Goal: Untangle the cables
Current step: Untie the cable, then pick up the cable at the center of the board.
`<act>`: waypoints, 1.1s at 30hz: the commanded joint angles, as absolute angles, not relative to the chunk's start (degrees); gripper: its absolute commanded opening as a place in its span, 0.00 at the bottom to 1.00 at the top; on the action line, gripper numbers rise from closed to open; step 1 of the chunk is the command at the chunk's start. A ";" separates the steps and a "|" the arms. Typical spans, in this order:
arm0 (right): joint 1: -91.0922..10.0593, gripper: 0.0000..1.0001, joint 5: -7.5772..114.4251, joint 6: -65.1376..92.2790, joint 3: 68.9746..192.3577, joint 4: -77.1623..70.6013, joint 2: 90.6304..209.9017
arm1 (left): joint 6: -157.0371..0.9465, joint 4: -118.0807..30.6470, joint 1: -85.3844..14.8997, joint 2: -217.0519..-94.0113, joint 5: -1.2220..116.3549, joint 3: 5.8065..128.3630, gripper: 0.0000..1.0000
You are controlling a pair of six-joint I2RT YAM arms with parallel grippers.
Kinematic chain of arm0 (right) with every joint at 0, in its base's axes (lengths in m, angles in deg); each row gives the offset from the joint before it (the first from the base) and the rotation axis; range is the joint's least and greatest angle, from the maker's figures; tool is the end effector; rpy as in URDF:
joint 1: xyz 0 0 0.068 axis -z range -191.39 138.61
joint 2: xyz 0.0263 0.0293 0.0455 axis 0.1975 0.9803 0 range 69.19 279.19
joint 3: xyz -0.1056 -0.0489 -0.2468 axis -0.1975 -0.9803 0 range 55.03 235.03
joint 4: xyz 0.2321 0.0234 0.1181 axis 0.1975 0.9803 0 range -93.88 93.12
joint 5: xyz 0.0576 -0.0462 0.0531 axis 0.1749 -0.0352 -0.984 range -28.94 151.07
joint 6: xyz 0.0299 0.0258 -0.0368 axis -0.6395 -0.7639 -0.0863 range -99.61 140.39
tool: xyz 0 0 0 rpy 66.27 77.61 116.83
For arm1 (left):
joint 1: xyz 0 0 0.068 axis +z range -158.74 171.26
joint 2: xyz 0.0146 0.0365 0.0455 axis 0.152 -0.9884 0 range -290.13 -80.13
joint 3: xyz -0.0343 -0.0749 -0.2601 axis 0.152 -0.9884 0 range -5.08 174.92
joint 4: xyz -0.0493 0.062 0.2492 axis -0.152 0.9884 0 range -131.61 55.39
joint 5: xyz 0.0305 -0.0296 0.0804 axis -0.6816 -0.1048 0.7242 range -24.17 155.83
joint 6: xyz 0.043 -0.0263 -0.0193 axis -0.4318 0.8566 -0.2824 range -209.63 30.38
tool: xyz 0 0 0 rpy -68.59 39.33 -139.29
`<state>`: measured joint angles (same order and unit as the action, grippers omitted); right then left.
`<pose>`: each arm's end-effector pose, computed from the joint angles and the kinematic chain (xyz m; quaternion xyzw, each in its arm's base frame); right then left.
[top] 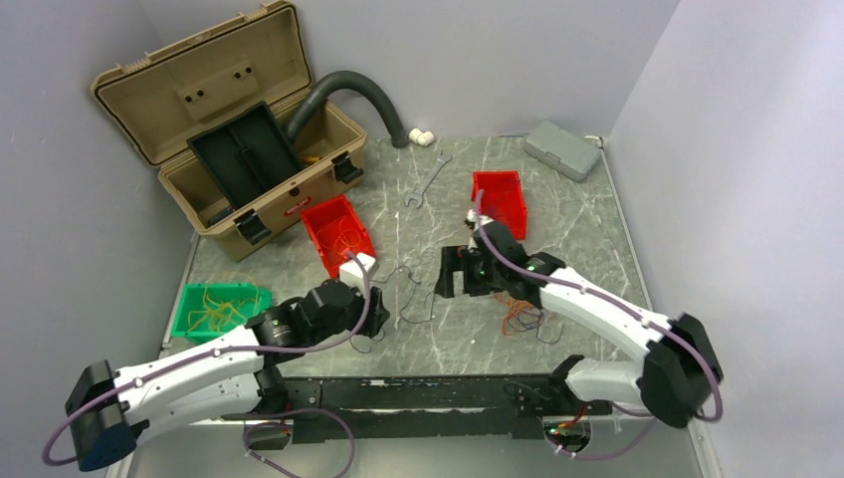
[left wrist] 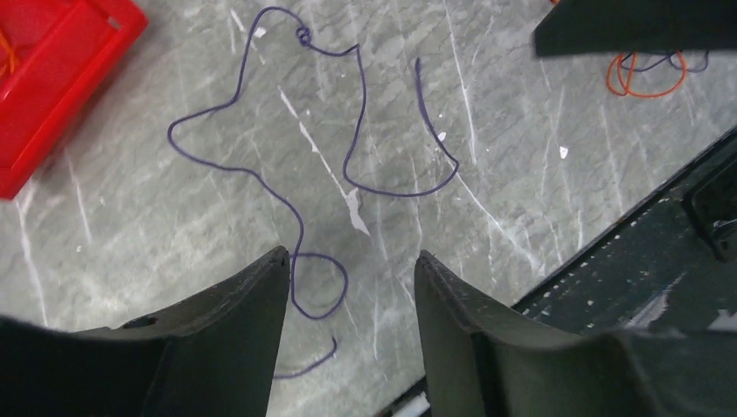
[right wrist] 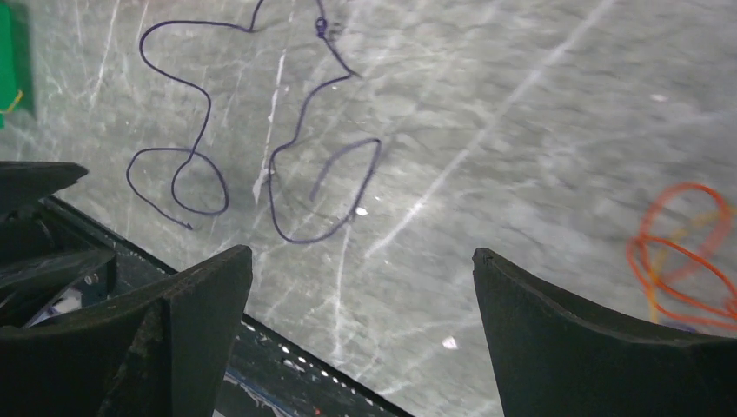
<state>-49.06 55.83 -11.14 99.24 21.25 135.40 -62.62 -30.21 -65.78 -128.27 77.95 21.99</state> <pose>0.1862 0.1478 0.2387 -0.0665 0.9276 0.2423 0.2763 0.1073 -0.1520 0.2196 0.1767 0.8551 -0.2515 0.4174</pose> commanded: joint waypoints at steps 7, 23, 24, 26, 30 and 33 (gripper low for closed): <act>-56.36 1.00 58.46 -14.77 107.31 7.65 154.39 | -55.14 -9.95 -56.67 -120.60 73.77 30.69 0.78; -63.31 1.00 53.68 -13.76 118.38 3.12 173.40 | -57.91 -0.54 -48.15 -115.49 70.93 34.28 0.89; -64.18 1.00 55.33 -13.22 119.67 5.11 174.08 | -57.90 -0.57 -48.12 -115.40 70.86 34.15 0.89; -65.84 1.00 58.95 -12.05 122.60 9.65 175.62 | -58.09 -0.43 -47.91 -115.23 70.75 34.23 0.89; -69.01 1.00 64.15 -10.82 126.34 15.75 178.48 | -58.72 0.03 -47.82 -115.32 71.24 34.92 0.89; -70.39 1.00 64.12 -11.50 126.86 16.51 179.01 | -59.26 0.39 -47.58 -115.56 71.45 35.41 0.90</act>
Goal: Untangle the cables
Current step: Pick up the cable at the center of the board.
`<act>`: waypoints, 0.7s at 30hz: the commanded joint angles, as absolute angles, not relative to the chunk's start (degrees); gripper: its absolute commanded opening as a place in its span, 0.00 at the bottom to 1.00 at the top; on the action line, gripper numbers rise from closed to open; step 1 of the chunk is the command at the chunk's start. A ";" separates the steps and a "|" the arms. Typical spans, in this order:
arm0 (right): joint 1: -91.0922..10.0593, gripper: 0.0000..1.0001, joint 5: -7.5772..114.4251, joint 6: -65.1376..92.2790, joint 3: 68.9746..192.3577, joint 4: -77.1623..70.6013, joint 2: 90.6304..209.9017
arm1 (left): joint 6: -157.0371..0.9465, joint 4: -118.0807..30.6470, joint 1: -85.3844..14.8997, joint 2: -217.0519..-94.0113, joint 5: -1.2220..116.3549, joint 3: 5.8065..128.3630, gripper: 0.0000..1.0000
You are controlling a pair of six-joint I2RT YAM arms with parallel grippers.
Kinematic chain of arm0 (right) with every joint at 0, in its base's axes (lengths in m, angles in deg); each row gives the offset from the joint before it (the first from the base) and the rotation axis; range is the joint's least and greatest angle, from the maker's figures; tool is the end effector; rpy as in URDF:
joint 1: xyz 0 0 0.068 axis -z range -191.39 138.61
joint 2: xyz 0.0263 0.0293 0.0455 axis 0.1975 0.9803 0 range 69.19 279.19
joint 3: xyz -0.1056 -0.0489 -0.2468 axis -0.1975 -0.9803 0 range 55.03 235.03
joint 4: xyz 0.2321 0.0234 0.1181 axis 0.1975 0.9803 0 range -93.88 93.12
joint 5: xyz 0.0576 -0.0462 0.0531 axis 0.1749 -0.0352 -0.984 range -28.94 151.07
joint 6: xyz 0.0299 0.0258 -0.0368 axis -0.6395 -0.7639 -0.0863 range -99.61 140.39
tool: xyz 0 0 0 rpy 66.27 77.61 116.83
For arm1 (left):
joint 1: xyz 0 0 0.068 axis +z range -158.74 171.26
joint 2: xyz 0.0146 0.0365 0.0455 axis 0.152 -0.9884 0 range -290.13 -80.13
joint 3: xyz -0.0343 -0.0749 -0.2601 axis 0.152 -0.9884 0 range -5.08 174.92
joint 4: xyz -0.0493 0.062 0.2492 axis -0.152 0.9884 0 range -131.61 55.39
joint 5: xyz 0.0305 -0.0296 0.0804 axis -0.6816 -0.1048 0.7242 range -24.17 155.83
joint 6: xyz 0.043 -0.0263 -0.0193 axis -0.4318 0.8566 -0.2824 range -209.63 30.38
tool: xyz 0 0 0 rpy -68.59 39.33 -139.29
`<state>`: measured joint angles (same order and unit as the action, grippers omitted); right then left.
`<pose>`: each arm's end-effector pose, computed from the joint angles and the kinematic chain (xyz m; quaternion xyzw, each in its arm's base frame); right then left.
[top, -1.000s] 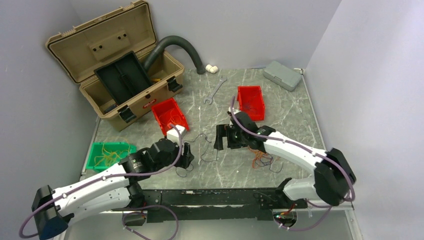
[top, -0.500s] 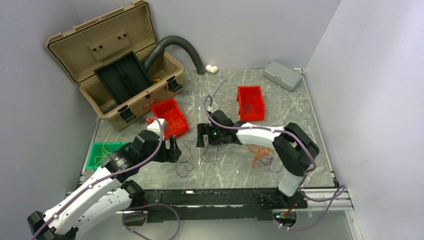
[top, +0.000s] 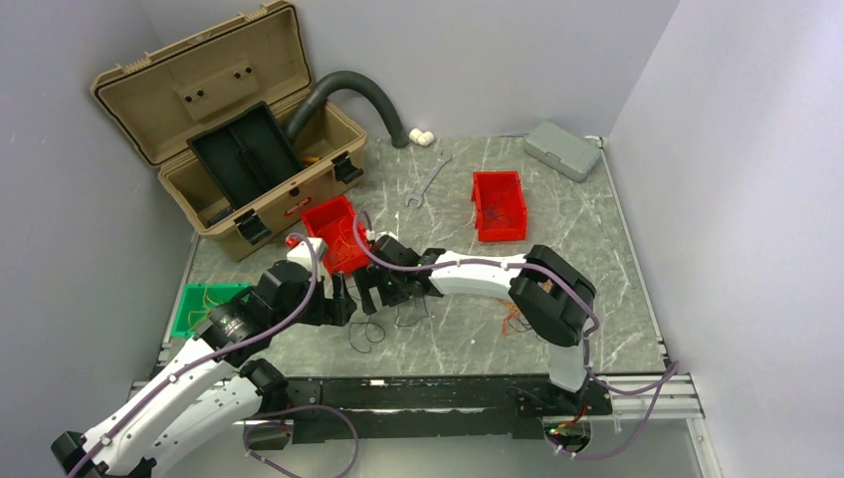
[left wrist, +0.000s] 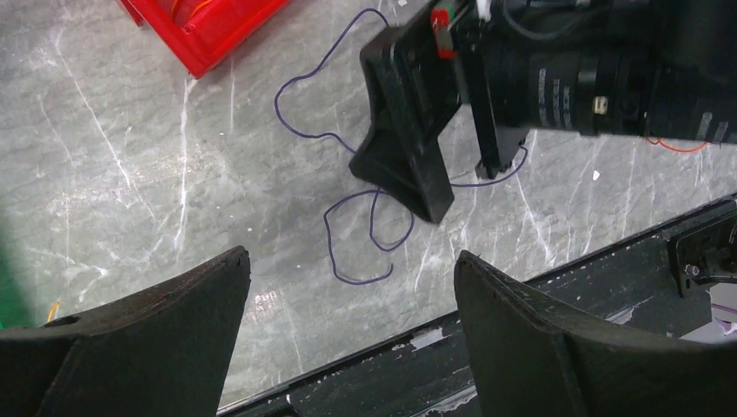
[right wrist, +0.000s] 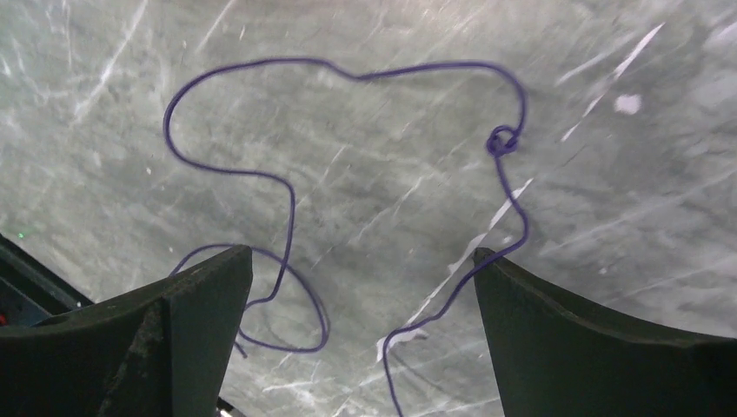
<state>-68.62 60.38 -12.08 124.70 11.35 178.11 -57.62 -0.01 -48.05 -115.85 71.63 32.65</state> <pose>0.2146 0.3341 0.1654 -0.2060 0.9298 0.2191 0.2122 0.1050 -0.0814 0.2664 0.0360 0.9032 -0.2107 0.3723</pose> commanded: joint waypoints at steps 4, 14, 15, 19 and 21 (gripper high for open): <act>-72.19 1.00 65.70 -11.83 128.32 18.75 179.94 | -59.41 0.27 -47.16 -116.30 71.40 35.35 0.90; -74.68 0.51 73.28 -11.35 132.53 25.12 184.30 | -59.39 0.44 -46.16 -115.53 71.06 35.05 0.91; -74.65 0.32 73.47 -11.41 132.50 25.06 184.46 | -59.47 0.55 -46.10 -115.42 71.10 35.14 0.91; -74.38 0.00 75.17 -11.46 130.54 23.34 182.34 | -59.56 0.94 -45.79 -115.15 71.43 35.57 0.91; -73.56 0.00 74.72 -11.21 127.83 21.98 178.53 | -59.61 1.08 -45.69 -115.04 71.37 35.76 0.90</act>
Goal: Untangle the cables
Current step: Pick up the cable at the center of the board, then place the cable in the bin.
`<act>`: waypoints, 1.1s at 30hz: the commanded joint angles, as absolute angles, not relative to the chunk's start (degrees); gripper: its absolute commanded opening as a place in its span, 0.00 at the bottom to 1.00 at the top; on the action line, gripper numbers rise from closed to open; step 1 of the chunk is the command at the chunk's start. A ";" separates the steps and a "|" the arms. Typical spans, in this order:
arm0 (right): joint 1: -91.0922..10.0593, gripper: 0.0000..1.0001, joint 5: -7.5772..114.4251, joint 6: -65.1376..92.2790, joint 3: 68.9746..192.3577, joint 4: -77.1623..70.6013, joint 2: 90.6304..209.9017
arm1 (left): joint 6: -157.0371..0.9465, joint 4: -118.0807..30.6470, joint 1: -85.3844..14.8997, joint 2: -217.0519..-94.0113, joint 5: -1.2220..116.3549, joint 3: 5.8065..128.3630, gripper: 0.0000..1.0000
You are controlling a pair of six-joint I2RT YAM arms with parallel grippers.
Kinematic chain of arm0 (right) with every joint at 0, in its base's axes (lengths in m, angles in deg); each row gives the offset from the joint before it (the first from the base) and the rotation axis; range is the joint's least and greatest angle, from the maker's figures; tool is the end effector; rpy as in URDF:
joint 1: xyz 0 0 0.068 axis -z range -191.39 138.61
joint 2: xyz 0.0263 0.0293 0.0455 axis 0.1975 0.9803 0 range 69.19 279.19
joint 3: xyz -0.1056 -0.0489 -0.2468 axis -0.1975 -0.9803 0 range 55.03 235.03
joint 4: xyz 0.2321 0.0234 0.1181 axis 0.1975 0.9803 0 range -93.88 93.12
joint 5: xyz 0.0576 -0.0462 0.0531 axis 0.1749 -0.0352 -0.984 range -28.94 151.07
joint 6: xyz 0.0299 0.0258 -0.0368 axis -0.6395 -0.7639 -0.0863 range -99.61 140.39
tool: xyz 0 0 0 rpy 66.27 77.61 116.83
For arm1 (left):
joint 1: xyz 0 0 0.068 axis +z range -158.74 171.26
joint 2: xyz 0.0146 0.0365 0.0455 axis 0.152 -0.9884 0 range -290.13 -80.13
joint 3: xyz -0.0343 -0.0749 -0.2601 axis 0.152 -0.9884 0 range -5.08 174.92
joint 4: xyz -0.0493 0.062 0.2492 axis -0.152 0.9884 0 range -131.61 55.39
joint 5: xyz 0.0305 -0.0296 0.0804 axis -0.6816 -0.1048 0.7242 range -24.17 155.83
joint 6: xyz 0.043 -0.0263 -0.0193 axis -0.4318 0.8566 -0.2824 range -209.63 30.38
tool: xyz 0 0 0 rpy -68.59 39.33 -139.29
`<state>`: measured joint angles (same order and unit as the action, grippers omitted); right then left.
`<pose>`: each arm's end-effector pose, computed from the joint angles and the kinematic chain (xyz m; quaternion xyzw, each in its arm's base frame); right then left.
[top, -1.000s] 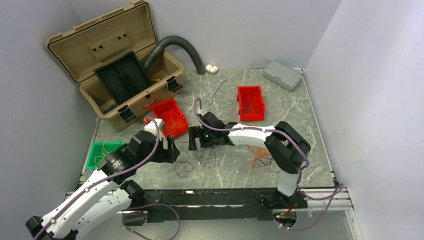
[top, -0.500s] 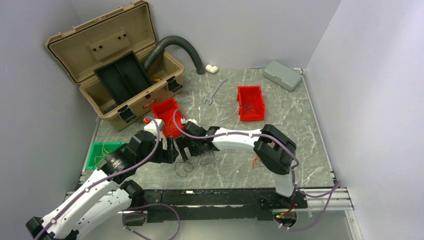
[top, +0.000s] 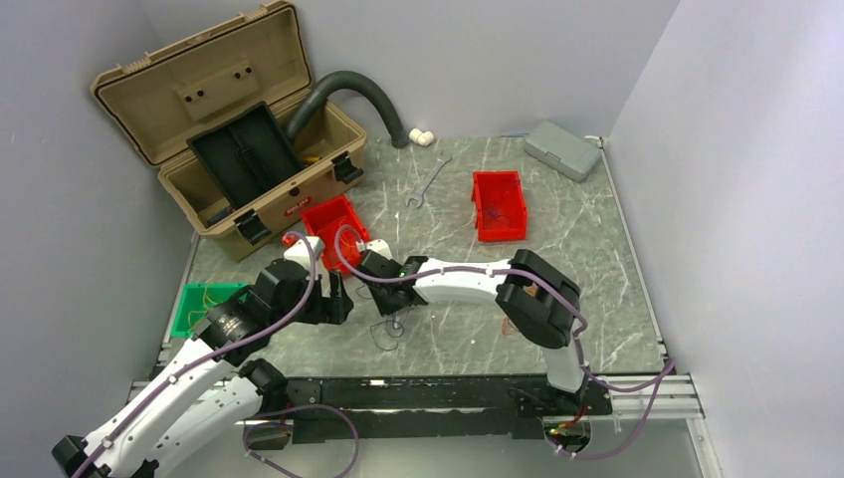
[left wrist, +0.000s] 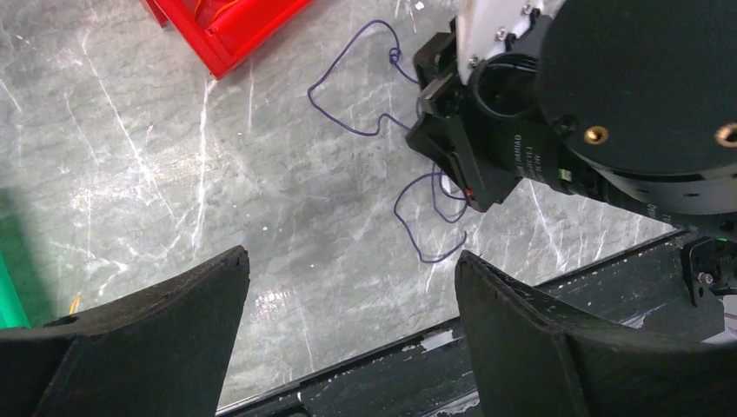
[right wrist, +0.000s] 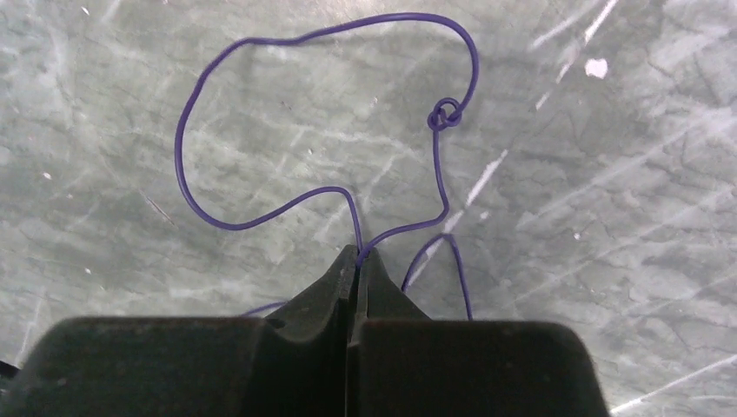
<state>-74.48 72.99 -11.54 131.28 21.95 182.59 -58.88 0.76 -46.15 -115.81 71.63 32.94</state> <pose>0.1903 0.3586 0.1586 -0.2364 0.9381 0.1031 0.2314 0.1068 -0.0773 0.2670 0.0312 0.9050 -0.1983 0.3751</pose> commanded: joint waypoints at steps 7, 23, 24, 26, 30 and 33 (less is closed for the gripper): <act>-67.38 0.00 69.79 -9.54 122.13 21.41 163.10 | -60.16 -0.04 -45.67 -115.47 70.48 35.48 0.89; -42.11 0.00 67.11 1.33 135.58 33.27 149.55 | -61.35 -1.98 -45.67 -116.98 67.14 36.58 0.87; -40.25 0.00 66.84 1.47 136.61 33.50 150.31 | -61.33 -2.14 -45.65 -117.08 66.88 36.56 0.87; -36.44 0.00 65.56 1.20 138.90 33.94 152.16 | -61.11 -2.48 -45.61 -117.25 66.47 36.42 0.90; -30.95 0.00 65.54 1.12 141.40 32.13 156.74 | -60.67 -2.01 -45.68 -117.56 66.97 36.65 0.99; -28.26 0.00 67.71 1.82 143.55 30.90 160.79 | -60.87 -1.89 -45.64 -117.38 67.10 36.90 0.99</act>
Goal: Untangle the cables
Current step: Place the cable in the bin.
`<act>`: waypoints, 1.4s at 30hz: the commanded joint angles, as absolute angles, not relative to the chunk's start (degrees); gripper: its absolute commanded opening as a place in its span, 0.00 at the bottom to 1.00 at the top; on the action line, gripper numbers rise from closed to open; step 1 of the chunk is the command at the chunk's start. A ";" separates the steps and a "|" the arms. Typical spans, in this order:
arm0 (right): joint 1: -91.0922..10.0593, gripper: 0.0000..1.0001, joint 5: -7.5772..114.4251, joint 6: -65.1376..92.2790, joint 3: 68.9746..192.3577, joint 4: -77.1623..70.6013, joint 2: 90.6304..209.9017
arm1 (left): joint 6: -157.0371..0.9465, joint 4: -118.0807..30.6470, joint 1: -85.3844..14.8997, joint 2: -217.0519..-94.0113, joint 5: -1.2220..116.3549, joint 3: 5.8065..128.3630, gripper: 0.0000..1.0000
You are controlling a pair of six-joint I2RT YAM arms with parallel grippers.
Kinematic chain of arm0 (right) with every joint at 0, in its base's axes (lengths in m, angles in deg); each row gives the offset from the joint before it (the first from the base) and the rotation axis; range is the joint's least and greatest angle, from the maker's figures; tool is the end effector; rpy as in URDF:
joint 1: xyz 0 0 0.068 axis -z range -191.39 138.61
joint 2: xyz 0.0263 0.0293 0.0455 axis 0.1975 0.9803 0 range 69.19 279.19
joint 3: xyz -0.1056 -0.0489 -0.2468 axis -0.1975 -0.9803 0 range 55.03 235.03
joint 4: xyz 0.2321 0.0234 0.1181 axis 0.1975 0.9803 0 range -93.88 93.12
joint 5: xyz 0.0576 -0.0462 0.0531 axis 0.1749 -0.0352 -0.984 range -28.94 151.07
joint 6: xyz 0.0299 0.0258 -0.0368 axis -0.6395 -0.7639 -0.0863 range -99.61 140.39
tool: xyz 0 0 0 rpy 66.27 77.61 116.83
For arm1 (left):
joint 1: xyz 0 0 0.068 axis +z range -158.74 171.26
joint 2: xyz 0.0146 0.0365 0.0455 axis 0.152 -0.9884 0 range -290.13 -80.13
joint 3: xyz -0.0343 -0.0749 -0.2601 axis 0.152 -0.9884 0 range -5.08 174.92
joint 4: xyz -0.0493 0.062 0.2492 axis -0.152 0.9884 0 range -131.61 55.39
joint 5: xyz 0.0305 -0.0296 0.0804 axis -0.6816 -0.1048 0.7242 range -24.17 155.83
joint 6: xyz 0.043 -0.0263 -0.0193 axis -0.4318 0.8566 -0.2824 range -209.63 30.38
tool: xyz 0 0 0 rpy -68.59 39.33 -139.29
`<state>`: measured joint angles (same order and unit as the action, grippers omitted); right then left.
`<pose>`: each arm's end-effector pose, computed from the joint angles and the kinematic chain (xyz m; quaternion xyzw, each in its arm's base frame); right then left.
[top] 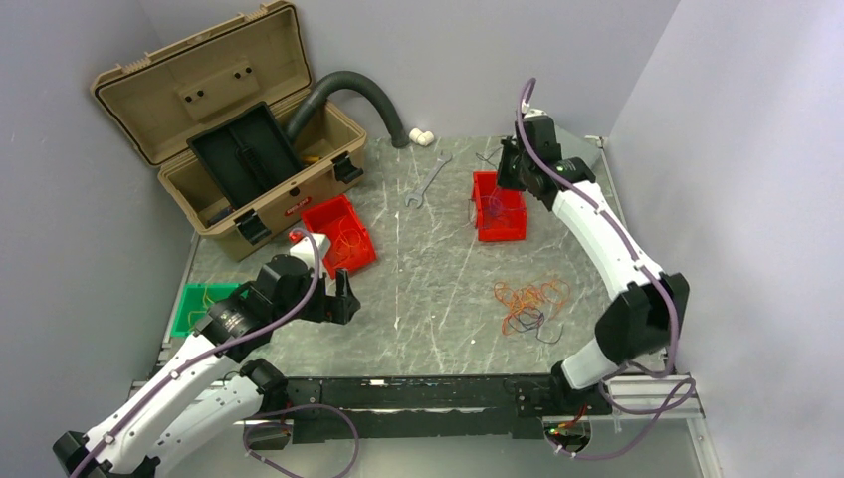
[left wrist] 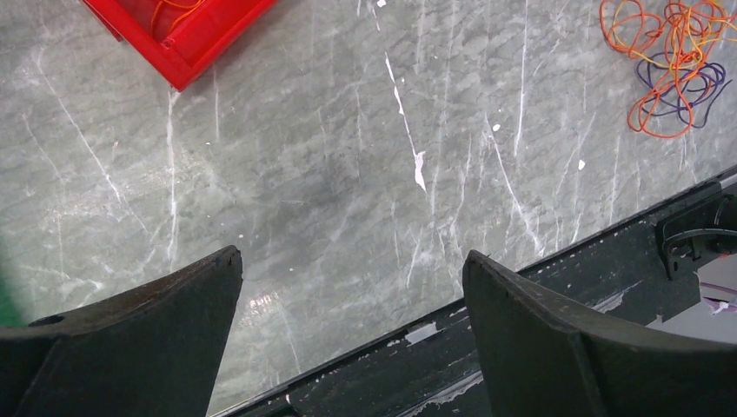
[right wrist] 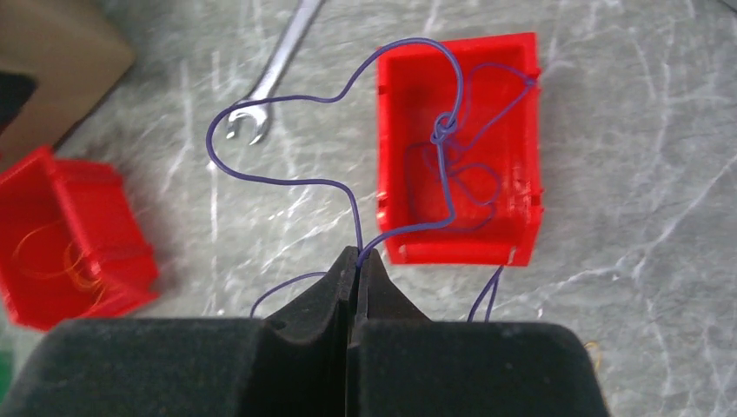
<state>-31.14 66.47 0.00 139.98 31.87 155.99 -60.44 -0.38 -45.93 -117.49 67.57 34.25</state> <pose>0.3201 0.1113 0.3624 0.0258 0.8961 0.1116 0.4287 0.1104 -0.0826 0.2727 0.0565 0.9017 -0.2230 0.3660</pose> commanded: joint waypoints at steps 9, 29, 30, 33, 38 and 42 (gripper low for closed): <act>-26.34 0.00 77.64 5.81 150.83 29.19 174.25 | -61.21 -1.61 -45.66 -117.02 67.11 37.18 0.99; -25.19 0.00 74.41 4.64 153.46 26.62 195.20 | -61.93 -1.86 -45.66 -118.67 66.95 38.76 1.00; -25.21 0.00 74.27 4.68 153.06 26.36 194.45 | -61.96 -1.86 -45.64 -118.73 66.97 38.79 0.99; -25.14 0.11 73.95 4.74 152.21 26.06 190.47 | -62.11 -1.97 -45.66 -118.86 67.02 38.95 0.99; -25.15 0.36 73.32 4.61 152.97 28.22 184.66 | -62.38 -2.10 -45.67 -119.35 66.90 39.38 0.99; -25.20 0.43 73.53 4.78 152.91 29.31 180.68 | -62.40 -2.41 -45.65 -119.32 66.70 39.29 0.99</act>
